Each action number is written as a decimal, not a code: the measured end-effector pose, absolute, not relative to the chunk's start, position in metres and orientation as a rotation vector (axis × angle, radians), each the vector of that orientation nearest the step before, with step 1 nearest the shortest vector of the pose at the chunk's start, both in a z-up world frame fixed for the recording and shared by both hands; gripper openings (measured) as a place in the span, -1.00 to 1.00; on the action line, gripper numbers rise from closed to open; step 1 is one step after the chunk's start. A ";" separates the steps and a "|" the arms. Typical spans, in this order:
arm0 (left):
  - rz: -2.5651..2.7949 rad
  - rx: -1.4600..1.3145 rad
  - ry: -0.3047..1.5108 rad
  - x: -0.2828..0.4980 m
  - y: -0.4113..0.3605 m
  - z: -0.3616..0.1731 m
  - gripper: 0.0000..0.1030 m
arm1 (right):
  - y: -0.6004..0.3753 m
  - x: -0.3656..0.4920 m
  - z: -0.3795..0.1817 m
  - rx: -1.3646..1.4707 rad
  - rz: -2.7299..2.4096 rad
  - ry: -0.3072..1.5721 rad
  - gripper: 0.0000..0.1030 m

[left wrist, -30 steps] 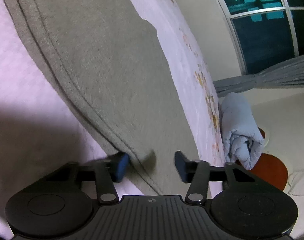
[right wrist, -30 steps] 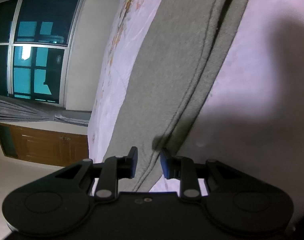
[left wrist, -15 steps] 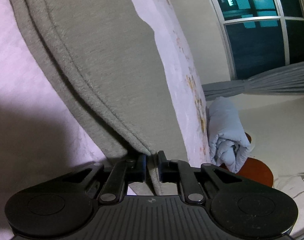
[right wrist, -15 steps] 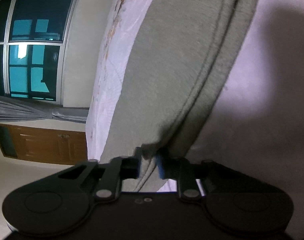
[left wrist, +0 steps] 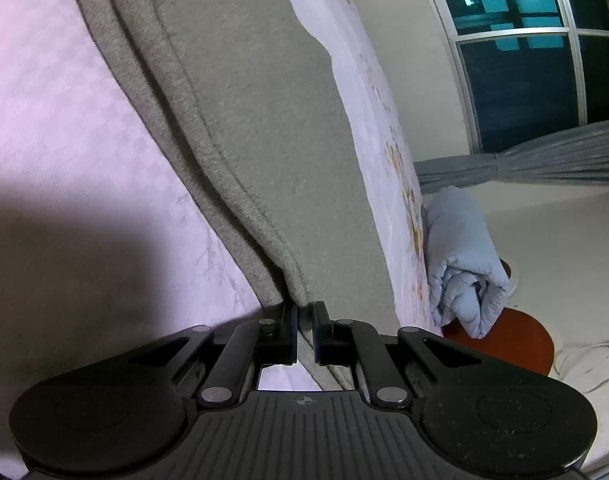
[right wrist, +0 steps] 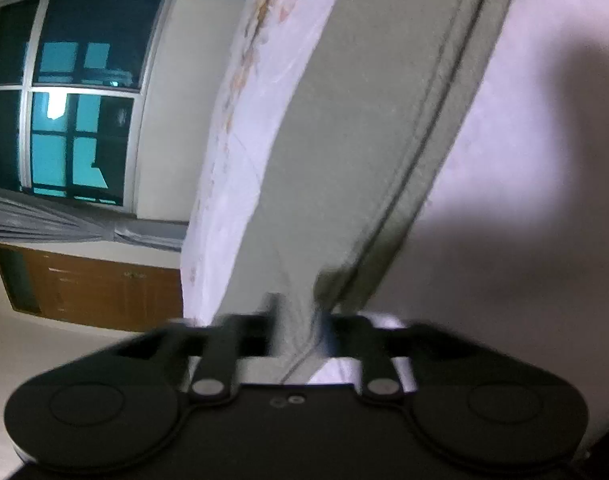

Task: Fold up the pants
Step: 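Lift the folded edge with both grippers and fold it over the pants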

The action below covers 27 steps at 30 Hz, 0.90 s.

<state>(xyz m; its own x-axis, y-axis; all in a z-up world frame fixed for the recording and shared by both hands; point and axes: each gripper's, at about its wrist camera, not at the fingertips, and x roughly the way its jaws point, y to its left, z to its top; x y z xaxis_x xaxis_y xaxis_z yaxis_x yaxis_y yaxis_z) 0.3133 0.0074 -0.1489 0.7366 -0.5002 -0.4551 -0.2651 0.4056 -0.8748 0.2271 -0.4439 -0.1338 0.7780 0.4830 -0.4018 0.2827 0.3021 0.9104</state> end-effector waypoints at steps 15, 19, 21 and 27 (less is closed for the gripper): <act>-0.203 -1.160 0.723 0.308 0.012 -0.139 -0.86 | -0.432 0.233 -0.134 1.251 0.149 0.697 -1.00; -0.187 -1.163 0.740 0.304 0.015 -0.143 -0.86 | -0.434 0.224 -0.128 1.214 0.147 0.704 -1.00; -0.163 -1.178 0.770 0.305 0.016 -0.155 -0.88 | -0.431 0.229 -0.137 1.208 0.104 0.761 -1.00; -0.190 -1.174 0.737 0.301 0.018 -0.145 -0.90 | -0.430 0.231 -0.126 1.174 0.103 0.757 -1.00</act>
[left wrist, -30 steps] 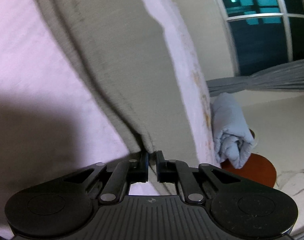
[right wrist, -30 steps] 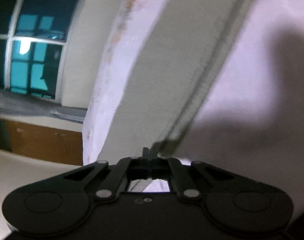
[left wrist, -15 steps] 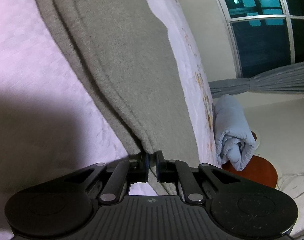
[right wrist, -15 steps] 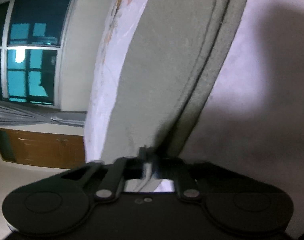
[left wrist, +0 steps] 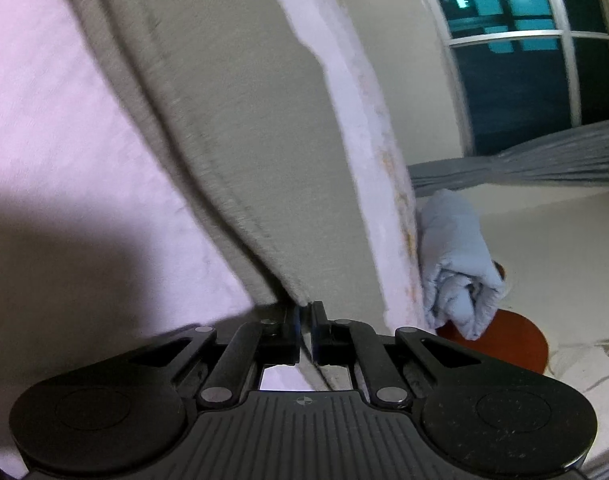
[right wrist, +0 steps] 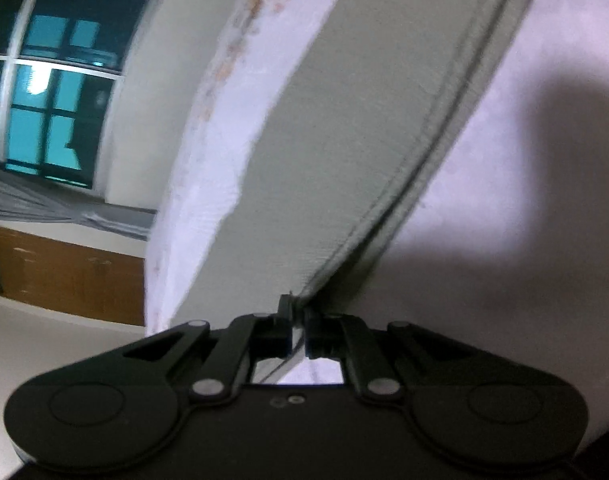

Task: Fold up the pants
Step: 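Lift the folded edge with both grippers and fold it over the pants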

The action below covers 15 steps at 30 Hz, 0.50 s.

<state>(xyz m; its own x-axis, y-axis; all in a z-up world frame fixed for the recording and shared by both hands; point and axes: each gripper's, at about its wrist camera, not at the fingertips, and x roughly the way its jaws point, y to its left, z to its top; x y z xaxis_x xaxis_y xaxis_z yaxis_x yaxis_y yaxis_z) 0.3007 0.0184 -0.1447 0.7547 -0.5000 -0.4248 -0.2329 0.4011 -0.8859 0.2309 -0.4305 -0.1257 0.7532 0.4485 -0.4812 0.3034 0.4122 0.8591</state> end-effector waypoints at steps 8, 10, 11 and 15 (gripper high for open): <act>-0.160 -1.175 0.785 0.301 0.021 -0.158 -0.90 | -0.430 0.238 -0.134 1.163 0.048 0.810 -1.00; -0.179 -1.158 0.827 0.297 0.025 -0.150 -0.90 | -0.430 0.239 -0.132 1.194 0.038 0.821 -0.94; -0.165 -1.119 0.821 0.291 0.030 -0.141 -0.90 | -0.435 0.234 -0.129 1.209 0.031 0.811 -0.85; -0.077 -0.859 0.693 0.276 0.064 -0.100 -0.90 | -0.443 0.211 -0.099 1.083 0.028 0.699 -0.72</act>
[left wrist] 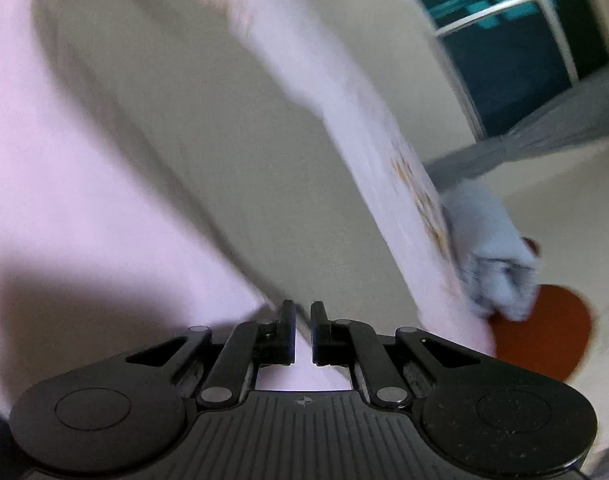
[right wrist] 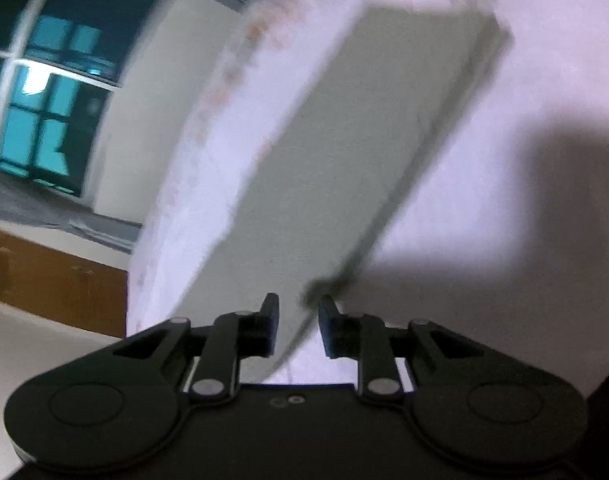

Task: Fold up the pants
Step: 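Lift the folded edge with both grippers and fold it over the pants, then open both grippers and release the folded edge onto the pants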

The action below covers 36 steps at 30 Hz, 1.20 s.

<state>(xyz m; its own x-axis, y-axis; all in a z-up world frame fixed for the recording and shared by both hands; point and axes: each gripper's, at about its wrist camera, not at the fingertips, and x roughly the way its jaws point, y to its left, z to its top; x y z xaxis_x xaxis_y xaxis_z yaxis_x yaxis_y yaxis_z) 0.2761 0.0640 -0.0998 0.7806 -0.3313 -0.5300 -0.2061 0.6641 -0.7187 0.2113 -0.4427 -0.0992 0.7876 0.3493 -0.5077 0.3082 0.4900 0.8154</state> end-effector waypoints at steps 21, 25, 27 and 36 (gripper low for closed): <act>0.006 -0.423 0.652 0.324 0.110 -0.104 -0.90 | -0.543 0.190 -0.116 1.248 -0.150 0.520 -0.60; 0.021 -0.512 0.660 0.328 0.108 -0.115 -0.90 | -0.562 0.189 -0.136 1.363 -0.221 0.473 -0.41; 0.016 -0.548 0.667 0.330 0.113 -0.119 -0.90 | -0.561 0.200 -0.144 1.388 -0.229 0.468 -0.38; -0.016 -0.575 0.685 0.337 0.116 -0.125 -0.92 | -0.533 0.225 -0.059 0.982 -0.077 0.369 -1.00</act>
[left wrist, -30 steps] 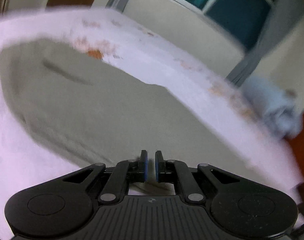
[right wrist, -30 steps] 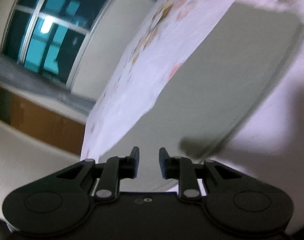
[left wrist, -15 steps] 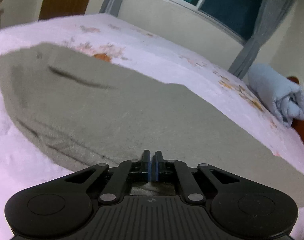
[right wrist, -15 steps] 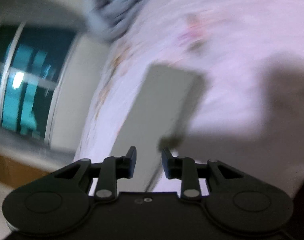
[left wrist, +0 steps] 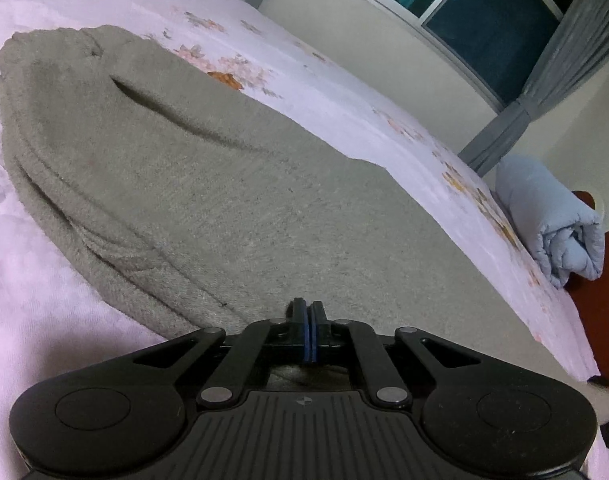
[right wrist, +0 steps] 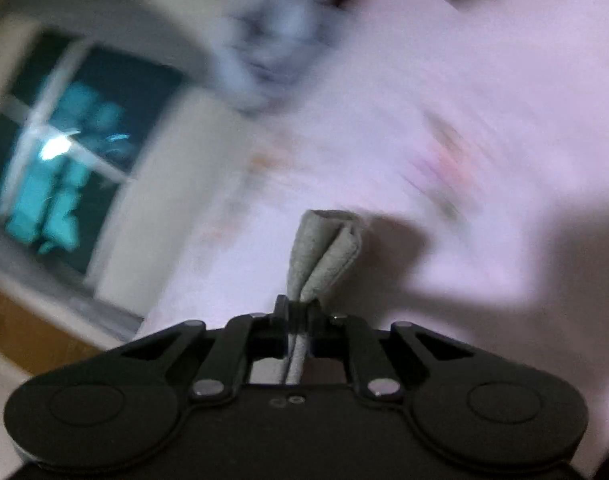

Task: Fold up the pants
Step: 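Open both grippers and release the folded edge onto the pants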

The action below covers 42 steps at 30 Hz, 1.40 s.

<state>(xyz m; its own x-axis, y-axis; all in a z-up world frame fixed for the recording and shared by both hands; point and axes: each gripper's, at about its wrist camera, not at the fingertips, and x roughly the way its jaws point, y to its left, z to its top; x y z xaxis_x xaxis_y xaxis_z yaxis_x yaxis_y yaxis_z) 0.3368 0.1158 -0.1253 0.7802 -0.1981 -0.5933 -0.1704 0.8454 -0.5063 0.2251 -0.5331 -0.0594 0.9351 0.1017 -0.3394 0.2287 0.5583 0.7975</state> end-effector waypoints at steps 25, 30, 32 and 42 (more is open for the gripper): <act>-0.027 -0.554 0.674 0.338 0.128 -0.117 -0.91 | -0.564 0.183 -0.147 1.184 -0.209 0.485 -0.91; 0.072 -0.507 0.583 0.317 0.163 -0.093 -0.90 | -0.561 0.150 -0.101 1.016 -0.382 0.347 -0.73; 0.141 -0.527 0.556 0.306 0.190 -0.090 -0.89 | -0.548 0.169 -0.081 0.971 -0.217 0.372 -0.72; 0.432 -0.493 0.597 0.316 0.281 -0.086 0.55 | -0.292 0.433 -0.035 0.599 0.632 0.726 -0.56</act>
<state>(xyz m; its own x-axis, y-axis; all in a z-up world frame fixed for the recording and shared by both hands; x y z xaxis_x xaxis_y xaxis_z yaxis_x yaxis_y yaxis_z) 0.3160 0.2806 -0.0860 0.7455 0.2399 -0.6218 -0.5158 0.7985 -0.3103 0.4334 -0.2921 -0.0345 0.5845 0.7000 -0.4103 -0.3098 0.6600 0.6845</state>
